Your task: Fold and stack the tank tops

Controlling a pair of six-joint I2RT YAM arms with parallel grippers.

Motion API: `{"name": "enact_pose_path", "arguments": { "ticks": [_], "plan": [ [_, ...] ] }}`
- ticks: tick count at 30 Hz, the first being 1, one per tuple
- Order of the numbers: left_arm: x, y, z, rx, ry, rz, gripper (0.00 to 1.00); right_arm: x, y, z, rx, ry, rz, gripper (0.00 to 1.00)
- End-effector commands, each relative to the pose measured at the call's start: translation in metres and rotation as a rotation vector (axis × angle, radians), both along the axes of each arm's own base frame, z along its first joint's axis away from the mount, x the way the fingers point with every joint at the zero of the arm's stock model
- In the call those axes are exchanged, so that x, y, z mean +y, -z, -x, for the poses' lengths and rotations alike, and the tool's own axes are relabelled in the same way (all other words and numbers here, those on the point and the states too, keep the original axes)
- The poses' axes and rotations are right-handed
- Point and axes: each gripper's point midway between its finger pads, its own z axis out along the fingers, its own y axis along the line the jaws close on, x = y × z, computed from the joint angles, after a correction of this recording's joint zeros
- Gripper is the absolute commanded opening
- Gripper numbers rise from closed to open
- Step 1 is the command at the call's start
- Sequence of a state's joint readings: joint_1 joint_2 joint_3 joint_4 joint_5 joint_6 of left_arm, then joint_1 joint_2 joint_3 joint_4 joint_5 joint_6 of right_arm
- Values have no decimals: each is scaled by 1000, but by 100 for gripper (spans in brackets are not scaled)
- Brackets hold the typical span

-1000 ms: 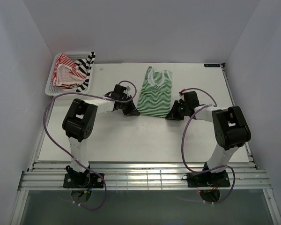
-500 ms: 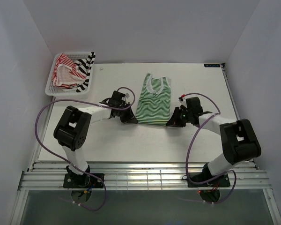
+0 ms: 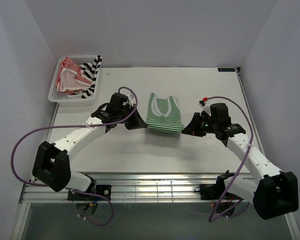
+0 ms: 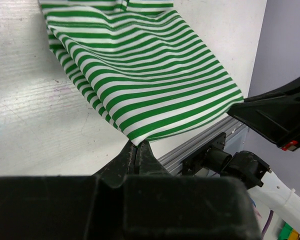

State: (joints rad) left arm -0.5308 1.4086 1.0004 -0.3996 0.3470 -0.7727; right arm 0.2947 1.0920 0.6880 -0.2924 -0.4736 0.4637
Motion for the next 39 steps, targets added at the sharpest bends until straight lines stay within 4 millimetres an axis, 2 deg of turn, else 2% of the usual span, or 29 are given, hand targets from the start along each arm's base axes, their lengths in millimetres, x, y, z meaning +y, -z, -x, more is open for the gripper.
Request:
{"name": "enact_pose_path", "arguments": {
  "ticks": [1, 2, 6, 13, 25, 28, 29, 30, 35, 36, 37, 38, 39],
  "plan": [
    [14, -23, -6, -35, -65, -35, 0, -13, -26, -2, -14, 42, 46, 8],
    [15, -34, -8, -52, -72, -32, 0, -14, -32, -3, -26, 45, 44, 8],
    [18, -51, -14, -98, -91, -42, 0, -16, -51, -10, -43, 40, 20, 8],
    [20, -53, -35, -112, -131, -87, 0, -15, -63, -28, -40, 30, -12, 8],
    [13, -41, -93, -117, -148, -107, 0, -21, -75, -79, -86, 47, -24, 8],
    [13, -37, -110, -117, -153, -108, 0, -22, -72, -93, -89, 54, -26, 8],
    [11, -41, -116, -130, -156, -100, 0, -22, -69, -99, -83, 61, -25, 8],
    [10, -33, -121, -119, -151, -110, 0, -22, -69, -102, -83, 63, -27, 8],
    [3, -21, -143, -117, -145, -119, 0, -29, -63, -132, -114, 112, -11, 8],
    [2, -24, -149, -129, -149, -116, 0, -28, -65, -136, -124, 113, -14, 8],
    [1, -16, -154, -120, -151, -127, 0, -28, -63, -140, -122, 114, -12, 8],
    [1, -15, -158, -122, -154, -129, 0, -28, -56, -144, -104, 113, -14, 8],
    [1, -13, -162, -126, -158, -132, 0, -28, -58, -150, -112, 112, -18, 8]
  ]
}}
